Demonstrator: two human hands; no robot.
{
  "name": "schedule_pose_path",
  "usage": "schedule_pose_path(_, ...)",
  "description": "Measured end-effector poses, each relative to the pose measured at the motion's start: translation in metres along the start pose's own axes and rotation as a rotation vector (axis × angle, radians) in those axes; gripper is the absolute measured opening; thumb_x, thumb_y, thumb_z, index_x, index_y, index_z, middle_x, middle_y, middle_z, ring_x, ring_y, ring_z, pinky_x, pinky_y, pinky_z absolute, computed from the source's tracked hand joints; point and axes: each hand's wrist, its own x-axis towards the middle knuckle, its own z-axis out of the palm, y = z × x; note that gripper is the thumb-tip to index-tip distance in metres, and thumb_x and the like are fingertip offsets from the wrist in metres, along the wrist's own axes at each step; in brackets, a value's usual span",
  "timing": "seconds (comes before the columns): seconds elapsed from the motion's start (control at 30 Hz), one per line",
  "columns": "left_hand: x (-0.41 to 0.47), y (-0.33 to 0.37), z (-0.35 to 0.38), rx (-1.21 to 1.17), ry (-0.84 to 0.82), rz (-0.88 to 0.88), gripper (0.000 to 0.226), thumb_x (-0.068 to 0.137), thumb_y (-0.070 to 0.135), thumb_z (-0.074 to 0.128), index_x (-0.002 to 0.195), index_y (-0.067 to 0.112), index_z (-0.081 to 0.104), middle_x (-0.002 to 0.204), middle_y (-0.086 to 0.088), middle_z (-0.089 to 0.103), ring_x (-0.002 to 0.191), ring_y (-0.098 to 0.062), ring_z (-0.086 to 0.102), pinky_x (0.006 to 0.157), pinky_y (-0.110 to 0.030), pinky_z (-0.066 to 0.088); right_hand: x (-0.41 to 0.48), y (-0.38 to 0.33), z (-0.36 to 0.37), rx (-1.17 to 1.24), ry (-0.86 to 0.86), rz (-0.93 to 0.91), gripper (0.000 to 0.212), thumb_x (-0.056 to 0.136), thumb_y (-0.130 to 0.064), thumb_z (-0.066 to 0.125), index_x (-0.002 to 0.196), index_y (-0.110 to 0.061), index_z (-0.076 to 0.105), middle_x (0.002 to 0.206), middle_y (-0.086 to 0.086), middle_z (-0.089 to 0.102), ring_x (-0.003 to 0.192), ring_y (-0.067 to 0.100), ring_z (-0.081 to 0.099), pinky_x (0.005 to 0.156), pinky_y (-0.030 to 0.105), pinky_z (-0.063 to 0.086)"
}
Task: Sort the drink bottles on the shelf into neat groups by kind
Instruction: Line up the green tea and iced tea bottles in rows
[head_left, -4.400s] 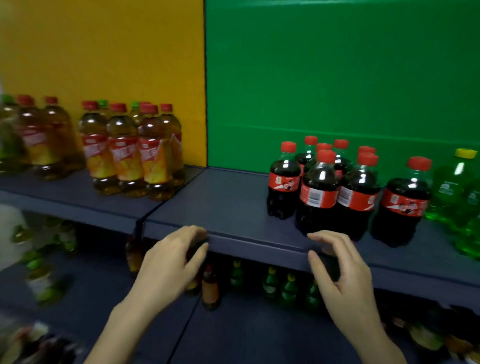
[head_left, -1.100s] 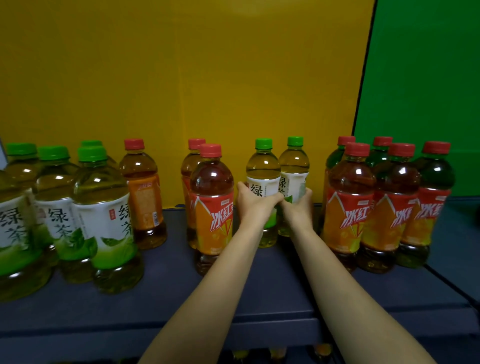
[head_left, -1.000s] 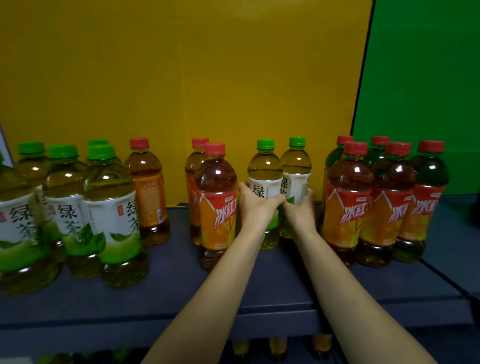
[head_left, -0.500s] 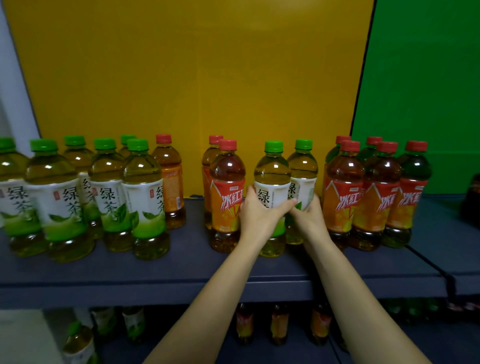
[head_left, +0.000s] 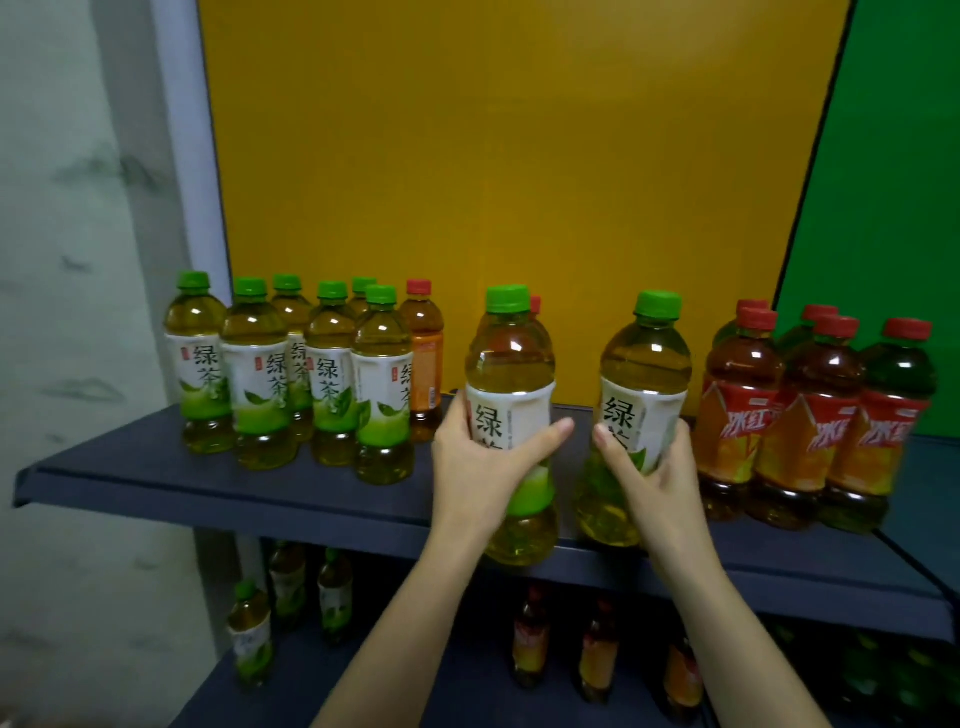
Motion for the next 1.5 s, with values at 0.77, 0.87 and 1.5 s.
schedule_pose_path(0.77,0.087,-0.025,-0.264,0.258,0.181,-0.004,0.039,0.057,0.031,0.086,0.086,0.032,0.06,0.091,0.009,0.068,0.088,-0.01,0.066,0.074,-0.03,0.056,-0.031,-0.03,0.27,0.015,-0.075,0.014,0.059,0.077,-0.038,0.069,0.125,-0.015,0.043,0.118,-0.003,0.06,0.11,0.007,0.056,0.096,0.033,0.048)
schedule_pose_path(0.87,0.096,-0.037,-0.265,0.254,0.139,0.012,0.045,0.058,0.033,0.085,0.096,0.03,0.061,0.093,0.013,0.067,0.091,-0.008,0.065,0.077,-0.028,0.055,-0.029,-0.022,0.284,-0.069,-0.012,0.003,0.058,0.078,-0.035,0.068,0.125,-0.012,0.043,0.118,-0.001,0.059,0.11,0.011,0.056,0.093,0.028,0.047)
schedule_pose_path(1.5,0.149,-0.097,-0.233,0.237,0.031,-0.015,0.057,0.064,0.043,0.079,0.103,0.019,0.045,0.107,-0.003,0.057,0.1,-0.017,0.057,0.085,-0.038,0.051,-0.015,0.0,0.302,-0.53,0.03,-0.051,0.08,0.089,-0.045,0.049,0.145,-0.009,0.005,0.148,0.011,0.03,0.133,0.023,0.035,0.104,0.033,0.036)
